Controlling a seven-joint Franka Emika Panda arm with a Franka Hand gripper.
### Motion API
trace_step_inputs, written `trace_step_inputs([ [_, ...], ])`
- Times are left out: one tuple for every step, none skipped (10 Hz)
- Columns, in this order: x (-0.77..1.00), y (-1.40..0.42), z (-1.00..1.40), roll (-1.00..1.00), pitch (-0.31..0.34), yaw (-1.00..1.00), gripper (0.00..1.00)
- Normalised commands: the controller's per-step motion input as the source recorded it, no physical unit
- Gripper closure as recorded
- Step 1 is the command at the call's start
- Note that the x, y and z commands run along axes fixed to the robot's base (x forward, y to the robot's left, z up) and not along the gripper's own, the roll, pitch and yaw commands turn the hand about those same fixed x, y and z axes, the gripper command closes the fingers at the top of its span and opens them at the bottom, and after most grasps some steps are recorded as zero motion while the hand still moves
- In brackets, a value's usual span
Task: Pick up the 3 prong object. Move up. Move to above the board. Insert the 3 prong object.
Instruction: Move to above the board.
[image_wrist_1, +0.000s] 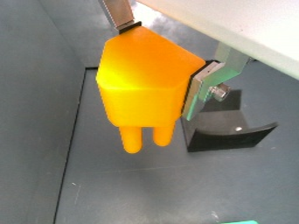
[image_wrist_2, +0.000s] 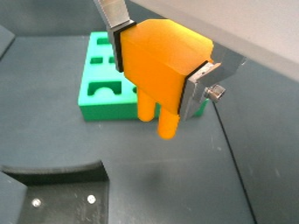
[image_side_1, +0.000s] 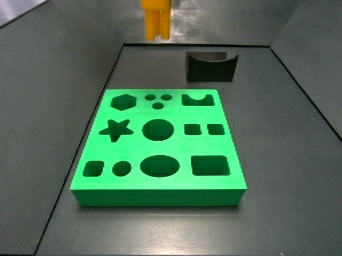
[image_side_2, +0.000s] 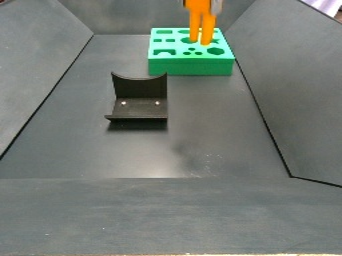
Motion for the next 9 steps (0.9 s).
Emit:
trace_step_inputs([
  [0.13, -0.18, 1.00, -0.07, 0.091, 0.03, 1.00],
  [0.12, -0.17, 1.00, -0.07, 0.088, 0.03, 1.00],
  [0.12, -0.16, 1.00, -0.07, 0.089, 0.02, 1.00],
  [0.11, -0.15, 1.00, -0.07, 0.091, 0.02, 1.00],
  [0.11, -0.15, 1.00, -0.07, 0.091, 0.02, 1.00],
  [0.10, -0.13, 1.00, -0.06, 0.093, 0.03, 1.00],
  [0.09, -0.13, 1.00, -0.06, 0.093, 0.03, 1.00],
  [0.08, -0.11, 1.00, -0.06, 0.091, 0.03, 1.00],
  [0.08, -0.10, 1.00, -0.06, 0.092, 0.03, 1.00],
])
